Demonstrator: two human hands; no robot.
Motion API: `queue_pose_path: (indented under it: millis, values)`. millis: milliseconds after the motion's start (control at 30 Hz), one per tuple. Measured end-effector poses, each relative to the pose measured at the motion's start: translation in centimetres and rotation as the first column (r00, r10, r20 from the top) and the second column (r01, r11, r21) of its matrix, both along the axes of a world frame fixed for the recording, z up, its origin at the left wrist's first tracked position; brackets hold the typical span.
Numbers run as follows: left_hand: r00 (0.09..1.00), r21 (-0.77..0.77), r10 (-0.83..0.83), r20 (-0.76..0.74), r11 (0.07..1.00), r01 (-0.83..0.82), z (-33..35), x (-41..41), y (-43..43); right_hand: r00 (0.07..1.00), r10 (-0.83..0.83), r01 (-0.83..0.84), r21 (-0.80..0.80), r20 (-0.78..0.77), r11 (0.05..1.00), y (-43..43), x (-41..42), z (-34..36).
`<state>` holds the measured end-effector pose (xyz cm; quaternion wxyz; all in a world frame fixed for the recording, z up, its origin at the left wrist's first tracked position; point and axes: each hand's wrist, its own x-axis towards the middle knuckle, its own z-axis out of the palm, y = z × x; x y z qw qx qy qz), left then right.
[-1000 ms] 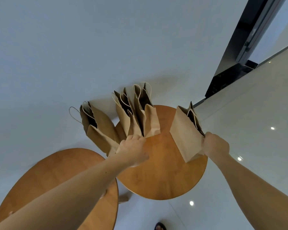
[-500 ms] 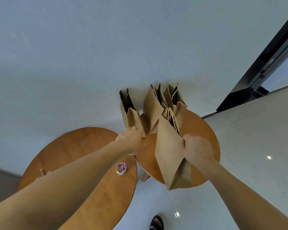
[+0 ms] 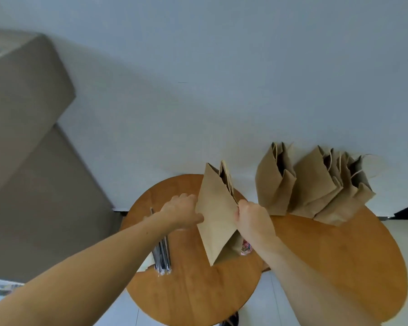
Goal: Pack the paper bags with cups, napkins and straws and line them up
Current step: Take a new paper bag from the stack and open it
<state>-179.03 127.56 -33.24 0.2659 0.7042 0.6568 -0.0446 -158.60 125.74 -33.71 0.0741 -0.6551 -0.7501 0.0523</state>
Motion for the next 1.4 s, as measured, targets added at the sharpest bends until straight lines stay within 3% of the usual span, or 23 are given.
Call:
queue_pose_path:
  millis: [100,333,667,833,1067,1167,1300,1400]
  values:
    - [0.996,-0.052,0.082,0.03,0.995,-0.08,-1.2,-1.6,-0.4,0.997,0.036,-0.036,0.002,-0.07,0.999,-0.2,-2.1,-2.2]
    - [0.996,-0.226,0.083,0.015,0.971,-0.078,-5.0,-1.1,-2.4,0.986,0.053,-0.106,-0.353,-0.156,0.93,-2.1,-1.4,-6.2]
    - [0.928,-0.333,0.323,0.183,0.909,-0.25,-5.9,4.0,-0.8,0.927,-0.041,-0.136,-0.436,-0.373,0.89,2.8,0.3,-6.4]
    - [0.923,-0.272,0.384,-0.028,0.885,-0.377,-6.9,5.9,-0.9,0.956,-0.069,-0.09,-0.507,-0.285,0.857,3.2,0.4,-7.5]
    - [0.811,-0.092,0.555,-0.185,0.812,-0.577,-7.2,0.3,-0.5,0.984,-0.136,0.074,-0.431,-0.113,0.899,4.9,4.0,-7.8]
    - [0.793,-0.095,0.606,-0.065,0.787,-0.609,-7.3,-2.7,-0.6,0.986,-0.128,0.072,-0.428,-0.104,0.901,5.2,4.4,-7.8]
    - [0.824,-0.237,0.528,0.204,0.844,-0.482,-8.4,-2.0,-0.6,0.981,-0.072,-0.023,-0.474,-0.181,0.88,4.7,2.6,-7.6]
    - [0.842,-0.321,0.479,0.25,0.861,-0.394,-9.1,-1.1,-0.4,0.97,-0.025,-0.113,-0.535,-0.244,0.837,4.5,1.8,-7.2]
